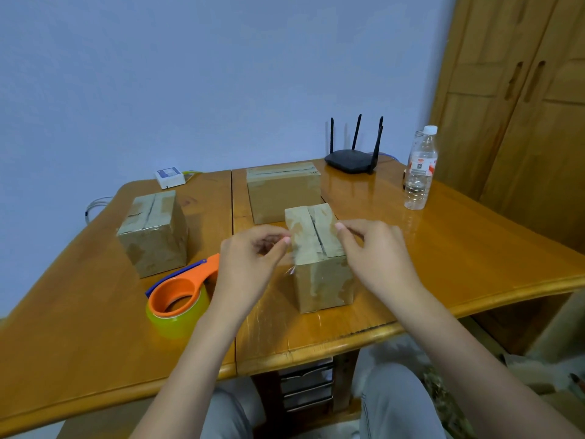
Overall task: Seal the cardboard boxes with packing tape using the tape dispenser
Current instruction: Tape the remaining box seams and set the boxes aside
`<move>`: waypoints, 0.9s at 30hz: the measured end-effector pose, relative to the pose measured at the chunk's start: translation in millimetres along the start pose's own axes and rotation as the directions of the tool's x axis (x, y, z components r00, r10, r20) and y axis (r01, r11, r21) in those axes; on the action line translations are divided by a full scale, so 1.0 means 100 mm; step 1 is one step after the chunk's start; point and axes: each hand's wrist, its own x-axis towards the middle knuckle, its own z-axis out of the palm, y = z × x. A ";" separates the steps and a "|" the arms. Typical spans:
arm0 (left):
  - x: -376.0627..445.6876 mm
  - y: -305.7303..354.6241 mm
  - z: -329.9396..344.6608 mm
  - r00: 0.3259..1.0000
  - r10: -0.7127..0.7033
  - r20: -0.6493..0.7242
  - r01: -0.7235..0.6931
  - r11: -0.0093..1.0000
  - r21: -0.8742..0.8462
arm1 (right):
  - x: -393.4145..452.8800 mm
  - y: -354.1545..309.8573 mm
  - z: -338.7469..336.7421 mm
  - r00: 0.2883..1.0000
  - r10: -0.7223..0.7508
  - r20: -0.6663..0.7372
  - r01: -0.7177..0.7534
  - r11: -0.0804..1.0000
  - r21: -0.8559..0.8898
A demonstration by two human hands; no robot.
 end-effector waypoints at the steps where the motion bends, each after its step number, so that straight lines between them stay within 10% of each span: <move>1: -0.03 0.01 0.00 1.000 -0.024 -0.004 0.024 1.000 0.003 | 0.04 -0.02 0.04 1.000 -0.023 0.019 0.022 1.000 0.004; 18: -0.39 0.14 0.23 0.993 0.091 0.078 -0.112 0.938 0.329 | 0.18 0.04 0.30 0.980 -0.076 0.185 0.112 0.975 -0.192; 27: -0.65 0.04 0.52 0.940 -0.221 0.261 0.195 0.973 0.122 | 0.16 0.05 0.34 0.983 -0.105 0.153 0.139 0.964 -0.228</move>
